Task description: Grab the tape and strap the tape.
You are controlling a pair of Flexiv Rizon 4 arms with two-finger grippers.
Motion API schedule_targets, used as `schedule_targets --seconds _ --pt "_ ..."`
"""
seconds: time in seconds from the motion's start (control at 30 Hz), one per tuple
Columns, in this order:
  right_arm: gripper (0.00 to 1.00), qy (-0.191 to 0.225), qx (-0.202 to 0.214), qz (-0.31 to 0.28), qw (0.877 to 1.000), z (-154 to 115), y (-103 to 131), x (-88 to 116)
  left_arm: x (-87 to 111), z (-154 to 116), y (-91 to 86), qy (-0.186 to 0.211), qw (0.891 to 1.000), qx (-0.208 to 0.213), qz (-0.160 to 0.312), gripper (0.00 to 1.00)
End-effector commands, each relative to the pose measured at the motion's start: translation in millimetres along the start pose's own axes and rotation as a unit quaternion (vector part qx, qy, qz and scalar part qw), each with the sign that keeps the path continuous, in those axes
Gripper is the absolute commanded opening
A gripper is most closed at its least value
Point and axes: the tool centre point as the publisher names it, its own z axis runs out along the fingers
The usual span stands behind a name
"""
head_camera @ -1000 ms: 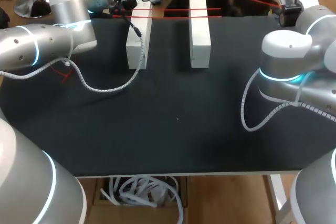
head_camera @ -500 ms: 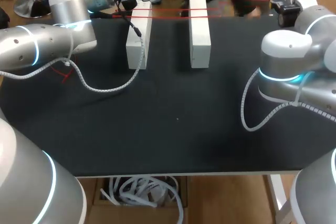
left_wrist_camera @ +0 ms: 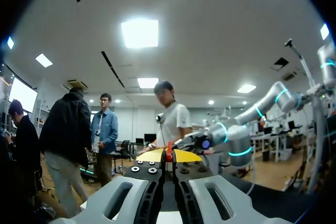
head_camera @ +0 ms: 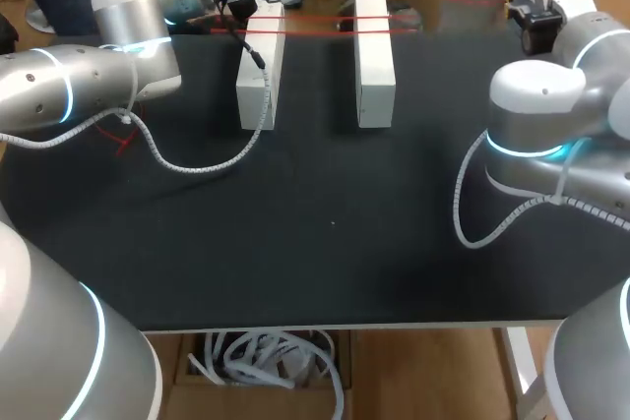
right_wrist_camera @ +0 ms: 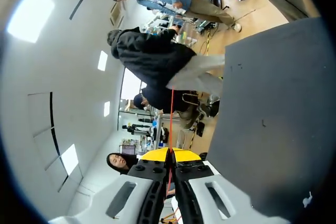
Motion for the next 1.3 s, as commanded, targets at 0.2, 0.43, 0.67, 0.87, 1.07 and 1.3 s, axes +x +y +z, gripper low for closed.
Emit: schedule_targets --seconds 0.2,0.43,0.67,0.87,1.07,1.3 --pt "0.00 -0.004 0.000 0.000 1.000 -2 0 2 1.2 0 -0.5 -0.001 1.000 -0.001 0.000 0.00" --pt "0.00 -0.004 0.000 0.000 1.000 -2 0 2 1.1 -3 -4.5 -0.042 0.992 -0.116 0.024 0.00" --pt "0.00 -0.004 0.000 0.000 1.000 -2 0 2 2.2 1 -7.9 -0.064 0.970 -0.233 0.028 0.00" --pt "0.00 -0.004 0.000 0.000 1.000 -2 0 2 5.8 2 -6.6 -0.081 0.957 -0.278 0.007 0.00" --pt "0.00 -0.004 0.000 0.000 1.000 -2 0 2 7.2 10 -7.9 -0.085 0.973 -0.215 -0.011 0.00" --pt "0.00 -0.004 0.000 0.000 1.000 -2 0 2 5.8 10 -10.7 -0.087 0.982 -0.169 -0.011 0.00"
